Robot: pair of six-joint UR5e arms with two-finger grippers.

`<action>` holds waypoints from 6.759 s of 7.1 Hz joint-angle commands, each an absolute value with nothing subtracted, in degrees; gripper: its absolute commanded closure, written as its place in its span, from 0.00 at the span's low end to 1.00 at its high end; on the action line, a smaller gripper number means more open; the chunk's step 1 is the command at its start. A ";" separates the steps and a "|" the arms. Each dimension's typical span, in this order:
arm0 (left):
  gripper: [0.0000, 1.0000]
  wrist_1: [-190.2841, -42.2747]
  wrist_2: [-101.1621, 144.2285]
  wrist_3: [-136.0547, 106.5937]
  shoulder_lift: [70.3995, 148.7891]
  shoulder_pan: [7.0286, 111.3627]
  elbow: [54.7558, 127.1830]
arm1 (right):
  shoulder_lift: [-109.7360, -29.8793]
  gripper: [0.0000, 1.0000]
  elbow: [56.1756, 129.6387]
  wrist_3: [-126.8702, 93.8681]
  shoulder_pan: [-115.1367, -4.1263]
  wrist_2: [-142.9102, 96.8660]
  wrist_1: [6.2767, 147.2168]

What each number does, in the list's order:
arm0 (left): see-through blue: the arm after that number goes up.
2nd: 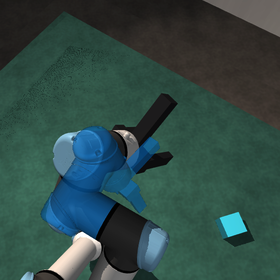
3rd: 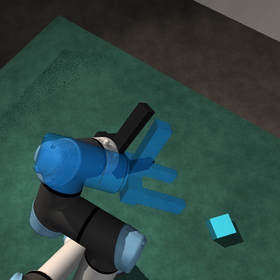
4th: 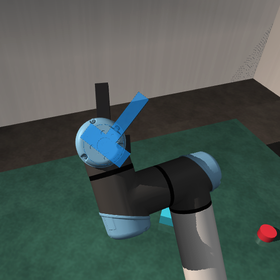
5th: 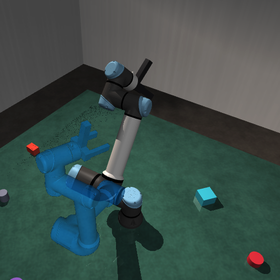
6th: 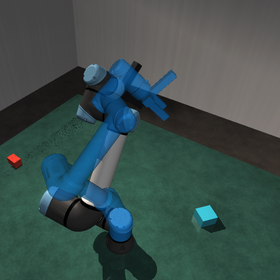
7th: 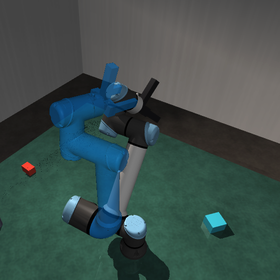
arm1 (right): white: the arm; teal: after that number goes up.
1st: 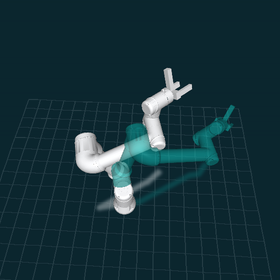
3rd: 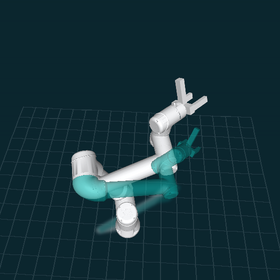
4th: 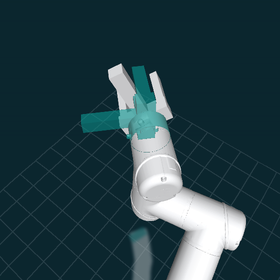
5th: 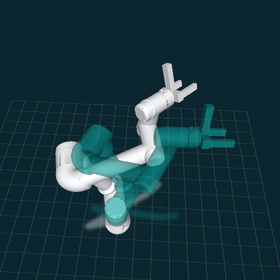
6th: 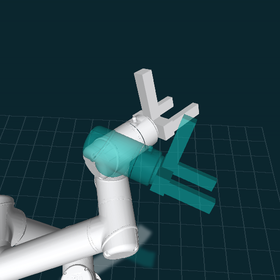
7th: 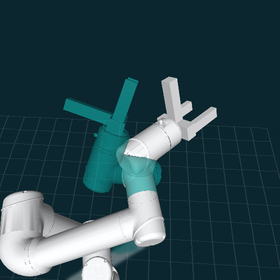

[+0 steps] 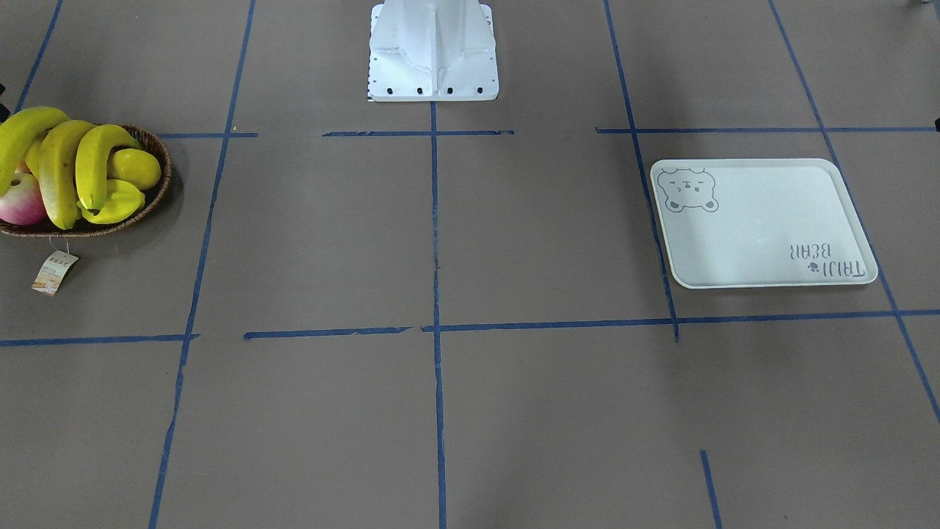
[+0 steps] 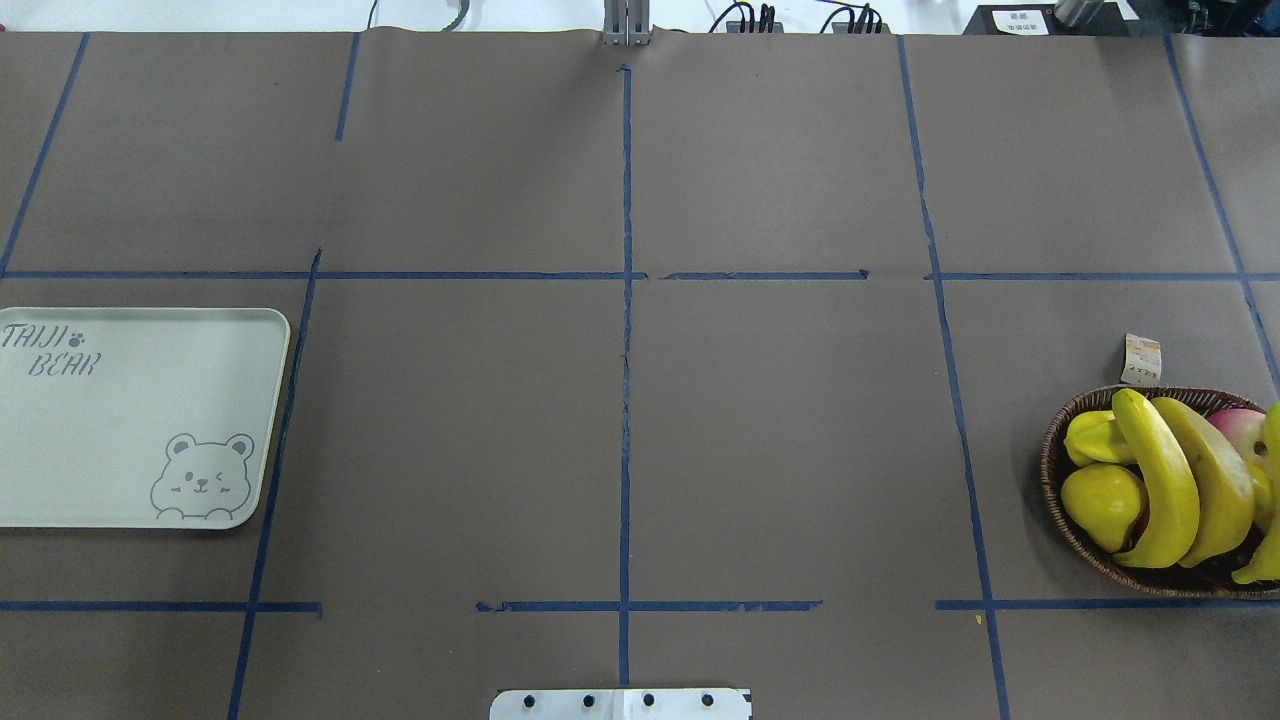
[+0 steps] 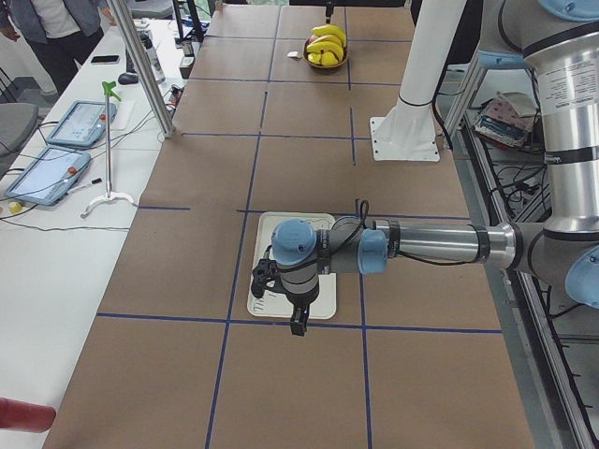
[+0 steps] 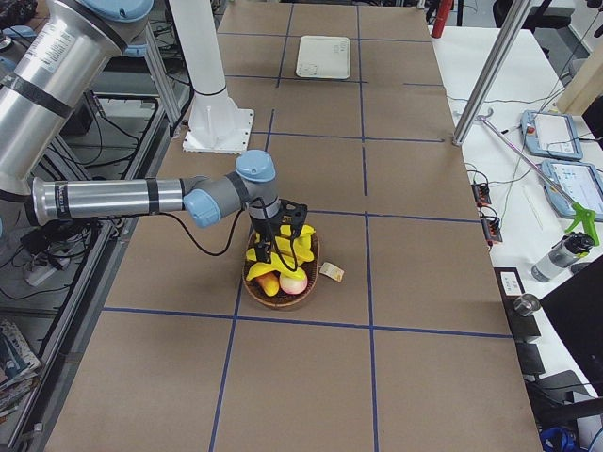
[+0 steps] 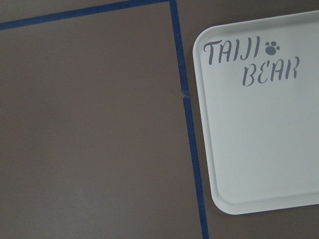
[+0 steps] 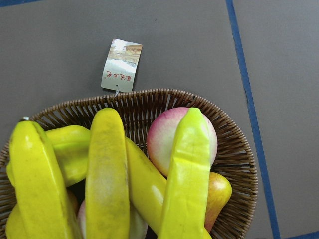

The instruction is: Transfer all bananas from basket to plate

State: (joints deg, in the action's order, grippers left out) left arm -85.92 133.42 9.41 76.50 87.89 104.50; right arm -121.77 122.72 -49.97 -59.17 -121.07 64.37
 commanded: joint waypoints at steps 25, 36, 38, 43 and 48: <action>0.00 -89.27 133.42 9.23 82.94 87.54 105.91 | -116.39 0.97 124.80 -41.92 -67.59 -135.79 61.17; 0.00 -126.65 139.93 -68.11 110.85 49.00 104.42 | -82.84 0.91 118.24 -93.16 -29.91 -110.41 44.39; 0.00 -126.48 132.41 -69.61 118.19 41.61 102.75 | -76.66 0.89 115.06 -93.25 -22.71 -101.30 44.38; 0.00 -126.83 125.70 -86.29 121.72 38.16 102.74 | -69.02 0.89 111.21 -93.34 -20.66 -97.04 44.57; 0.00 -126.65 117.53 -90.87 123.84 31.22 102.13 | -67.50 0.88 110.74 -93.34 -19.86 -96.15 44.65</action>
State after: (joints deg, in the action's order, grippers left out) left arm -126.63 120.32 -89.78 123.43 32.98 102.29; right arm -67.54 110.69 -93.34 -19.94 -96.30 44.66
